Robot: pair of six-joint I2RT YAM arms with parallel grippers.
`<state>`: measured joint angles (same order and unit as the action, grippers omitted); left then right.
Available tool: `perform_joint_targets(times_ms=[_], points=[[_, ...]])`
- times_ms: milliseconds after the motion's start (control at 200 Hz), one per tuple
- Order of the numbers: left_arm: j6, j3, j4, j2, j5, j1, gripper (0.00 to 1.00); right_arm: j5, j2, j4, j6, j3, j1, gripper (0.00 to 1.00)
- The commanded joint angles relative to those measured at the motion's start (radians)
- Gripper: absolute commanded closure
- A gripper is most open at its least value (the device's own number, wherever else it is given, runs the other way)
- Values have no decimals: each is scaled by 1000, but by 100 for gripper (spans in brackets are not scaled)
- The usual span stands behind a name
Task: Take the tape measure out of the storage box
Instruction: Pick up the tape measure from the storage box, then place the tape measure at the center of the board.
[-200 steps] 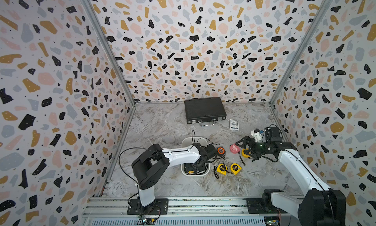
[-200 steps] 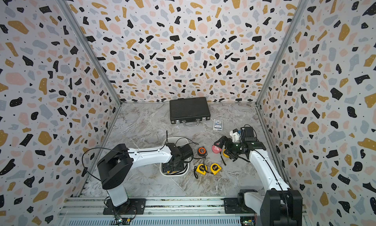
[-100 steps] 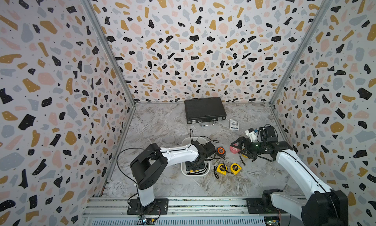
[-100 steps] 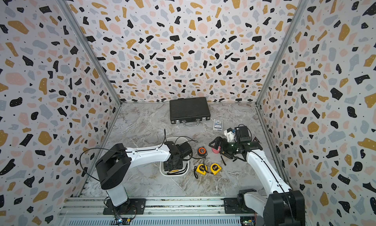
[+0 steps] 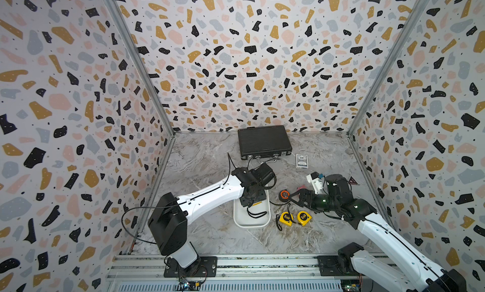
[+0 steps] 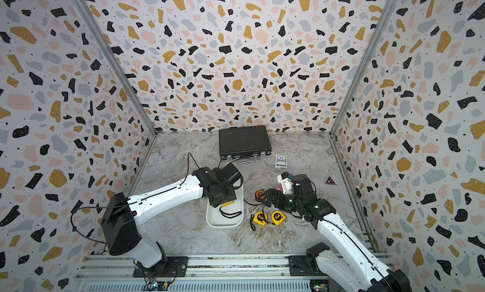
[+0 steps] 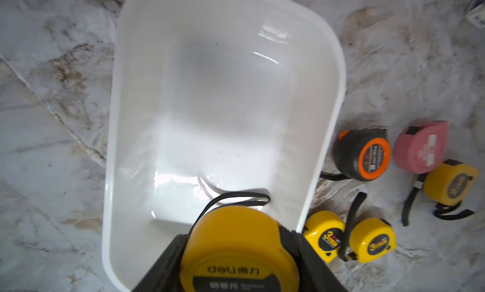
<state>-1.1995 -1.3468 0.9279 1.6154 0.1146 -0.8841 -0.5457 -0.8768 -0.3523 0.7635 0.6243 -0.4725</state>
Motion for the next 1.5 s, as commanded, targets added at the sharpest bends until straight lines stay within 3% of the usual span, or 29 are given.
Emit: perform_joint_targets(times_ms=[0,280,926,1301,1497], points=[[-53,-64,10,-17,-35,11,100,102,23,105,43,-6,-67,3],[-125,-193,-35,31,-117,12,100,219,4,222,43,0,-190,5],[-196,-371,-54,98,-221,8,100,303,-44,402,34,27,-215,10],[-199,-371,-50,70,-232,-1,100,293,-62,487,65,21,-216,21],[-209,-330,-92,48,-278,0,100,250,-69,533,81,0,-216,34]])
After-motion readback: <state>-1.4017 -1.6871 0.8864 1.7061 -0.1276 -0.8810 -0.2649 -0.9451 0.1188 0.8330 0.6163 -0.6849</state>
